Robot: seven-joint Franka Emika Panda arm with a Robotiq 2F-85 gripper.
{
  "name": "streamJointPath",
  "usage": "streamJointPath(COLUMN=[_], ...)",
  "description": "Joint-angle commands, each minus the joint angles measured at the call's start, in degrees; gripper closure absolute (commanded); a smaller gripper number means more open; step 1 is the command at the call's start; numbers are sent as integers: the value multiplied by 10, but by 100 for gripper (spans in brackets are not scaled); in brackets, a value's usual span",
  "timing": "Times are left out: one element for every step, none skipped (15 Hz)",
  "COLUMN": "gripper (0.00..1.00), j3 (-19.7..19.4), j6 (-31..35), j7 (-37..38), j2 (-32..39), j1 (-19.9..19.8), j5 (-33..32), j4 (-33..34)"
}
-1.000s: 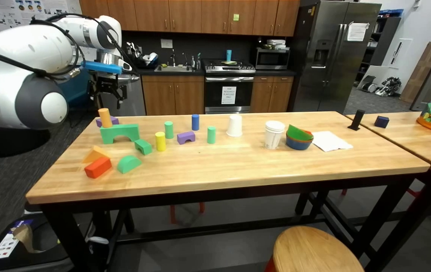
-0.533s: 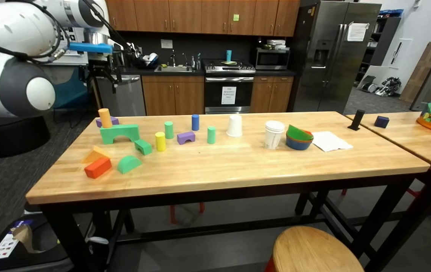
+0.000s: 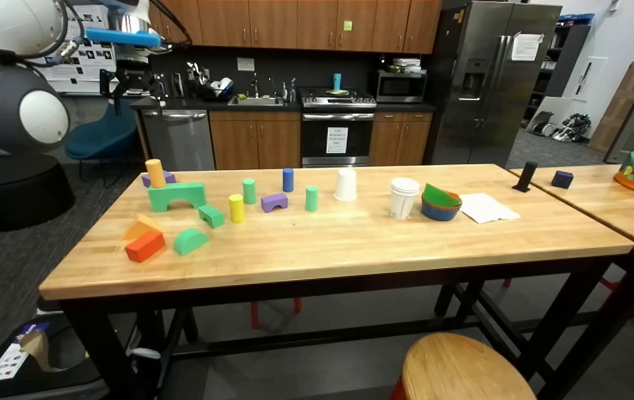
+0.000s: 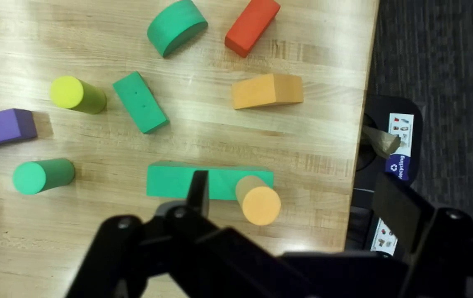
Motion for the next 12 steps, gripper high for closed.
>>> streamJointPath(gripper=[0, 0, 0, 0, 0, 0, 0, 0, 0, 0, 0, 0], j3=[-2, -1, -2, -1, -1, 1, 1, 1, 1, 1, 1, 1], j6=[-28, -33, -38, -39, -43, -28, -30, -31, -31, -32, -32, -32], j7=[-49, -54, -55, -57, -61, -44, -46, -49, -50, -51, -51, -51], j2=[-35, -39, -42, -44, -45, -37, -38, -38, -38, -38, -38, -38], j1=[-10, -15, -19, -24, -28, -22, -26, -28, -30, -30, -29, -29], j5=[-8, -5, -6, -3, -3, 0, 0, 0, 0, 0, 0, 0], j4=[-14, -14, -14, -15, -16, -14, -14, -14, -14, -15, -15, -15])
